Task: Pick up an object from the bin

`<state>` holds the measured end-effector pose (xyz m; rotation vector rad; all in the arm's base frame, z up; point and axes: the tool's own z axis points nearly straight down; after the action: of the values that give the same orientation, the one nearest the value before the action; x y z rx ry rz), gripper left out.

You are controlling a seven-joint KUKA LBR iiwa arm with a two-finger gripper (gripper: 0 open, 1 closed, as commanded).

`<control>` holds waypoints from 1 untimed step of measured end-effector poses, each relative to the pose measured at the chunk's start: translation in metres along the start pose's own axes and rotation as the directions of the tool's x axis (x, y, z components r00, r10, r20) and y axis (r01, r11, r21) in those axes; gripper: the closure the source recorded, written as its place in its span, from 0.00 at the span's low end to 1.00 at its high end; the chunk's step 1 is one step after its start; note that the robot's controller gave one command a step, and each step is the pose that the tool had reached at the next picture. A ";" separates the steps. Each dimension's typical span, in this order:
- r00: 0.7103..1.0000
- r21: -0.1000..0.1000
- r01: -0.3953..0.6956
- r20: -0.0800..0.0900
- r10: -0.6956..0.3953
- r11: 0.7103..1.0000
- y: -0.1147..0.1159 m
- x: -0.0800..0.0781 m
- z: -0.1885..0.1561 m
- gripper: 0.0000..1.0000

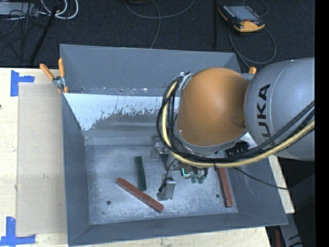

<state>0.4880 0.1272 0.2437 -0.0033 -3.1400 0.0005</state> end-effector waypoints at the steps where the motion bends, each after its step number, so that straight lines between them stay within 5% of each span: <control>1: 1.000 0.003 -0.028 -0.010 0.028 1.000 -0.032 0.012 0.127 0.00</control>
Offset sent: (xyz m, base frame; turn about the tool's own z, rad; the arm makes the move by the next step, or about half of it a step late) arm -0.0101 -0.0312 -0.1220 0.0250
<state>0.4753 0.0948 0.1166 -0.0473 -3.1297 0.0047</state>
